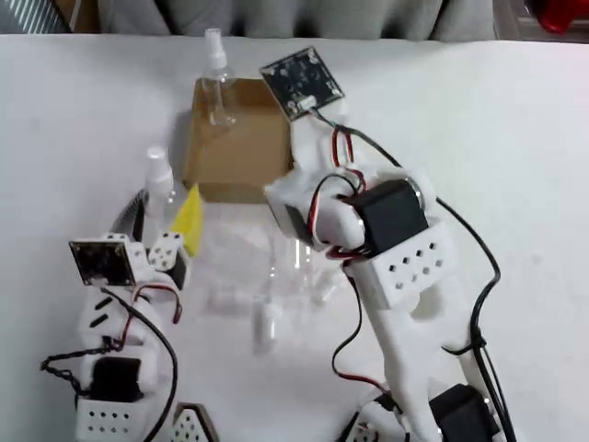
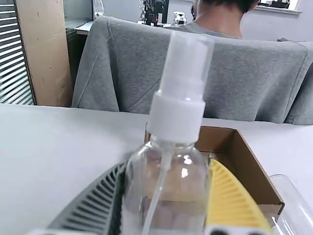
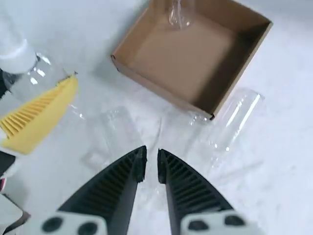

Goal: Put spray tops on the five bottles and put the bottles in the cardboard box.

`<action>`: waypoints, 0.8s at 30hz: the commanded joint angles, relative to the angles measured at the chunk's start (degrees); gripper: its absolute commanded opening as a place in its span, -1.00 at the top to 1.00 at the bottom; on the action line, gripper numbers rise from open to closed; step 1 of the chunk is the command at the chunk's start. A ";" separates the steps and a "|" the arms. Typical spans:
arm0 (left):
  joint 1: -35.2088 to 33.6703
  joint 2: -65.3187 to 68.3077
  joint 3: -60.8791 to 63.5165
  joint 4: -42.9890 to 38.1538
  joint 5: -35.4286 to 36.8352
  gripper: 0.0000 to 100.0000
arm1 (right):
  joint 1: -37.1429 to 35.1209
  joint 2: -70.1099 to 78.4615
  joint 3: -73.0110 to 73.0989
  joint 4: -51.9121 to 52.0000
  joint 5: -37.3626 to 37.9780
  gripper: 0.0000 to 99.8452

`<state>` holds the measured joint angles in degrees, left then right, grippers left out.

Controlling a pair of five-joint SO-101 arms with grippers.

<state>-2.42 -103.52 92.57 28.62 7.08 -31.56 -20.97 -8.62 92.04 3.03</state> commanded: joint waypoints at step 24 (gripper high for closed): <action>-0.84 41.27 -38.24 -6.07 6.77 0.96 | -5.32 -15.60 51.69 -39.34 0.00 0.97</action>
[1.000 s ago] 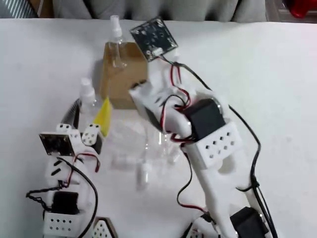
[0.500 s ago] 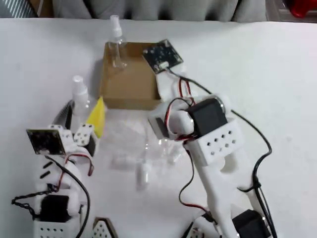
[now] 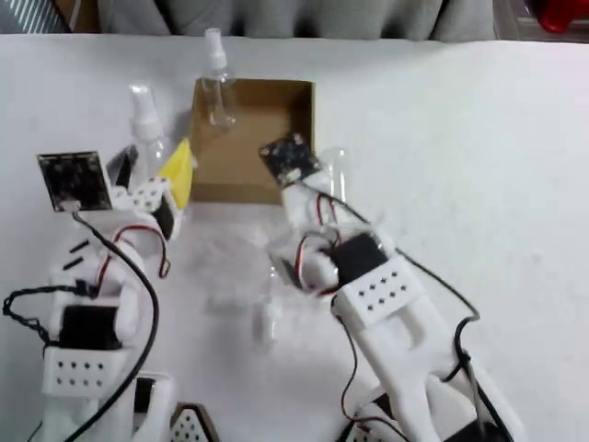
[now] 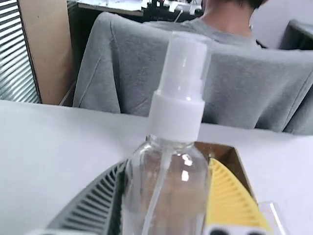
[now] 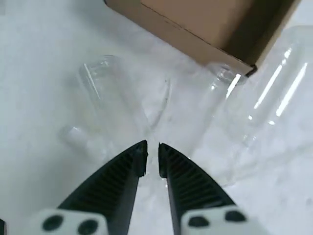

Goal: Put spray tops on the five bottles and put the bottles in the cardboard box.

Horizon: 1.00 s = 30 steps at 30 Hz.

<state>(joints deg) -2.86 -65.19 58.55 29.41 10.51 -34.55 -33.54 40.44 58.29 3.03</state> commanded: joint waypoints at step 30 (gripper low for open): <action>7.78 14.11 1.58 -14.86 5.19 0.96 | -16.04 -29.76 42.11 -55.96 -5.71 0.97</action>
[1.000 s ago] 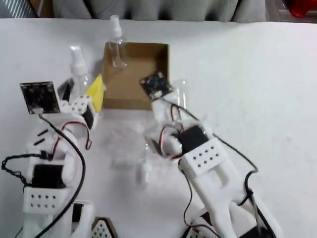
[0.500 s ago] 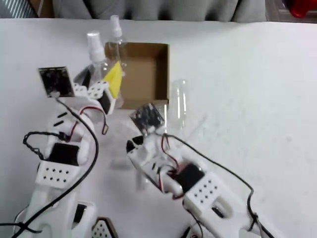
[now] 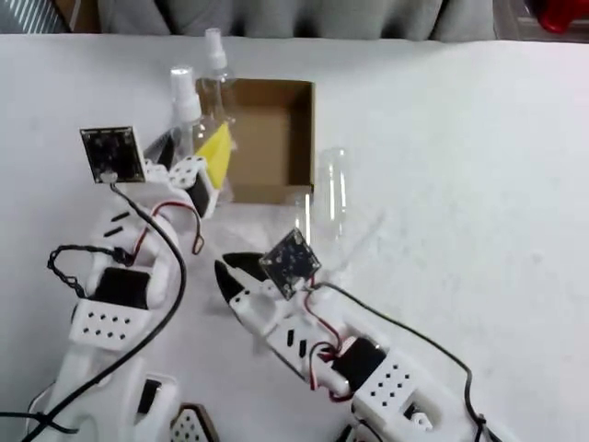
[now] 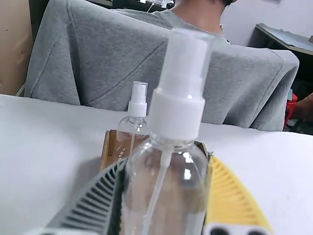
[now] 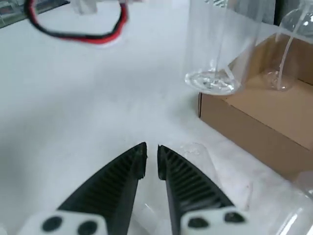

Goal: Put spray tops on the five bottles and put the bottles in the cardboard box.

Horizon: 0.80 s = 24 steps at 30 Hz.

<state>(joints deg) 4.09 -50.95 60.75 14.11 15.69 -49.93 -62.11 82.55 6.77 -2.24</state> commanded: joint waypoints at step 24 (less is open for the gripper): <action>7.96 -15.60 5.01 12.57 -0.09 0.96 | 3.65 10.77 -2.20 -14.64 -6.42 0.97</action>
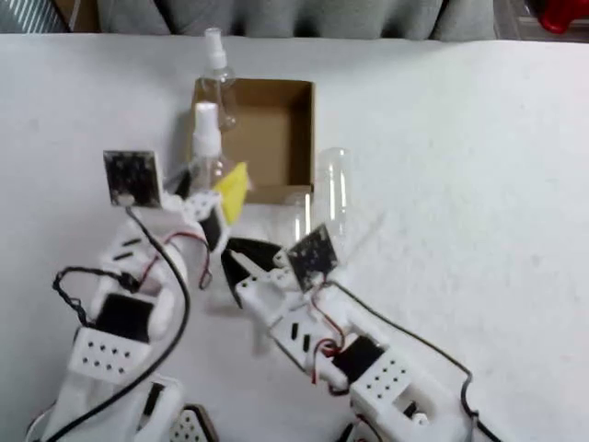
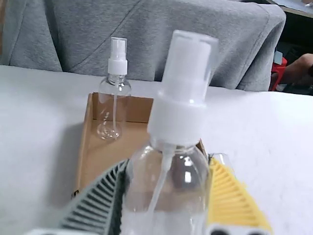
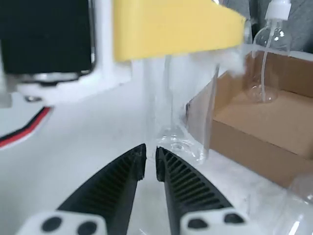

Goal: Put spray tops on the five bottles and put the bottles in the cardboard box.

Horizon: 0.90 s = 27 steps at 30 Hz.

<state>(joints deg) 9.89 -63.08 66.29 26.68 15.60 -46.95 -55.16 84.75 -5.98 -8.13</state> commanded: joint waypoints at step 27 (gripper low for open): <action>-4.35 2.15 -2.99 -9.23 -10.11 0.96 | 11.12 11.74 -10.37 7.08 0.00 0.97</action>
<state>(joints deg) 6.37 -64.57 66.64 20.97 9.01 -38.51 -43.38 78.77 -1.93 -8.22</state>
